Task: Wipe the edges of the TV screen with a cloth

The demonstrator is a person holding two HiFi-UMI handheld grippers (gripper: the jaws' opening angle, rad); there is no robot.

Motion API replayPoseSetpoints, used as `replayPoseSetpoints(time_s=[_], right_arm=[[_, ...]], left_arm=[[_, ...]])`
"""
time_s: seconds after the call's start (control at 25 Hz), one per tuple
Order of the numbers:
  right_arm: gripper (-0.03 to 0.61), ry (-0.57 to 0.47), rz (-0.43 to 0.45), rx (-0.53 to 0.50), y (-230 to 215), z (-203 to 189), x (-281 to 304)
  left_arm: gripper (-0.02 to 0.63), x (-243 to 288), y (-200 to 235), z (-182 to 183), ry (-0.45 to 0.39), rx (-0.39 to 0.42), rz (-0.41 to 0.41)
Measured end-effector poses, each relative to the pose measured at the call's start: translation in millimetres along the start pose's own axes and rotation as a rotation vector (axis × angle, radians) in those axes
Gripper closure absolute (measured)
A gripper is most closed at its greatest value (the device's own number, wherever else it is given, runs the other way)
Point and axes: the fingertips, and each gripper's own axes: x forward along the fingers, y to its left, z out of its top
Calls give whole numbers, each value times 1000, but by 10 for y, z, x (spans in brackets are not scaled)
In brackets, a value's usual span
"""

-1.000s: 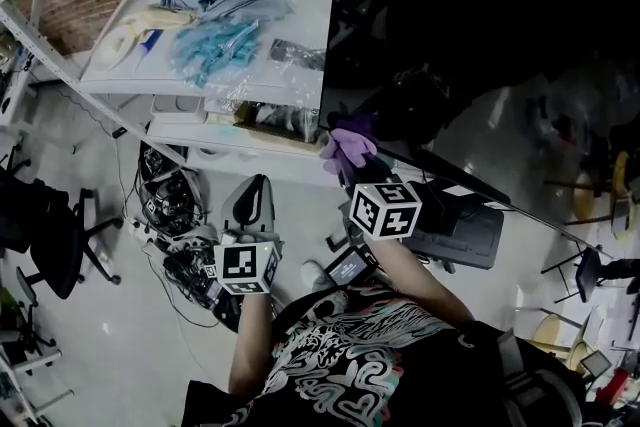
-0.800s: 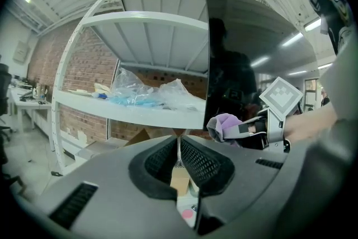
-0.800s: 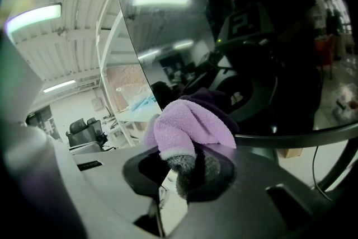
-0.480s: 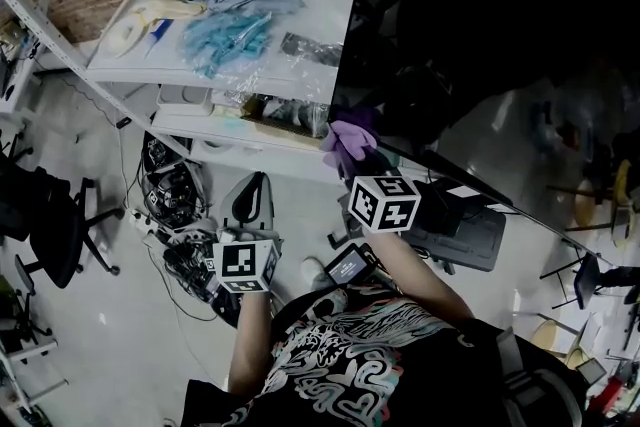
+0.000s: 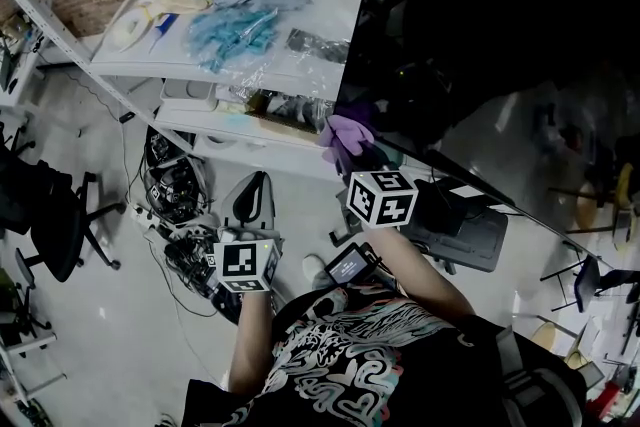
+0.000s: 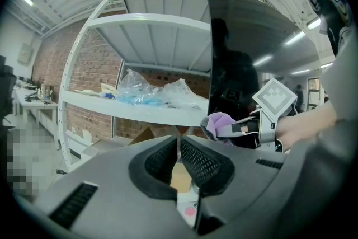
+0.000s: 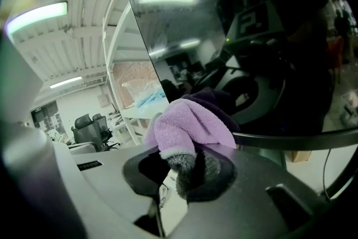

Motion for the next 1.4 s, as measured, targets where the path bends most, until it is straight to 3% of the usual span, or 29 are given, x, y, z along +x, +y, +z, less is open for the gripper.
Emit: replayPoseSetpoints(time_s=[0.24,0.84,1.16,1.4], right_arm=[[491,23,25,-84,78,-92,87],[491,46,67,-183,131,-274,-112],[491,19,55,-255,-44,-412,-691],[491,-23,34,-291,-243,-441,-1439]], left_arm=[[581,-15,23,-24,-1,-3,-3],[581,-53,-28,-230,12,-41,0],[581,-71,-287,-394,26,1,14],[581,-281,-829,-320,14,21,27]])
